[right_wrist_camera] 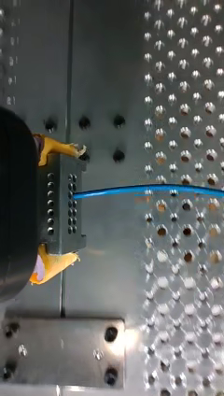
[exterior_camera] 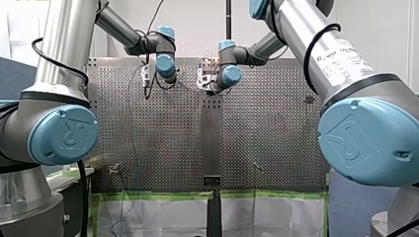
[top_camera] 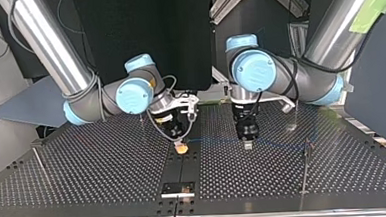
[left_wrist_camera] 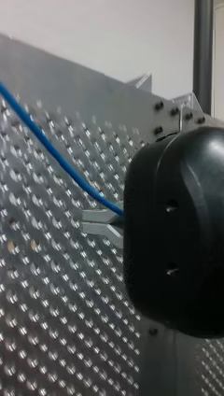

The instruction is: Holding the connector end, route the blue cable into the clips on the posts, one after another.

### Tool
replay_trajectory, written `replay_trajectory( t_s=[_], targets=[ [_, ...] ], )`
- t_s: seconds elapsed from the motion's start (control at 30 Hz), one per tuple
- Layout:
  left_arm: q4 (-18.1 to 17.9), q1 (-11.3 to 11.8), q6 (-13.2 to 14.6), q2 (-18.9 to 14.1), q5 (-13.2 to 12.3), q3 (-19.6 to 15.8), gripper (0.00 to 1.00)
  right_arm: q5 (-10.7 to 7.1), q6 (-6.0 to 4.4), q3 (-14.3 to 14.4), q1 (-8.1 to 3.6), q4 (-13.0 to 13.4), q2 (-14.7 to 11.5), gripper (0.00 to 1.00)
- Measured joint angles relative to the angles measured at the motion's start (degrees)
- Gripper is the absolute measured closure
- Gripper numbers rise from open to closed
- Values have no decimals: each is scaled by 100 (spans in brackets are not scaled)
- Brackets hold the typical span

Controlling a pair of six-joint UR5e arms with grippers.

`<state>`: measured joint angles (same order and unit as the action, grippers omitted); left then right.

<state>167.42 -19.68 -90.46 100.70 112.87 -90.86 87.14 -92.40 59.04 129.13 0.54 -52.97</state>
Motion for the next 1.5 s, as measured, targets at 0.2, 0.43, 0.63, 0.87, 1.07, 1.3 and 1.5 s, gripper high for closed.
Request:
replay_trajectory(
  t_s=[0.2, 0.43, 0.63, 0.87, 1.07, 1.3, 1.5],
  targets=[
    [8, -121, -4, 231, -22, -102, 100, 64, -53, 346, -20, 344, 1, 100],
    [-60, -250, -2, 624, 53, -264, 100, 247, 14, 716, -29, 715, 1, 100],
    [-354, -301, -9, 744, 45, -566, 100, 357, 35, 994, -36, 994, 11, 100],
    [-724, -390, 1, 849, 37, -737, 100, 466, 78, 1344, -74, 1344, 161, 100],
    [-1016, -526, 67, 1137, 53, -795, 100, 479, 139, 1662, -100, 1661, 411, 100],
    [-1313, -669, -27, 1477, 49, -804, 100, 486, 164, 2016, -159, 2016, 480, 100],
    [-1405, -736, -39, 1644, -8, -804, 100, 507, 159, 2328, -251, 2327, 483, 100]
  ],
)
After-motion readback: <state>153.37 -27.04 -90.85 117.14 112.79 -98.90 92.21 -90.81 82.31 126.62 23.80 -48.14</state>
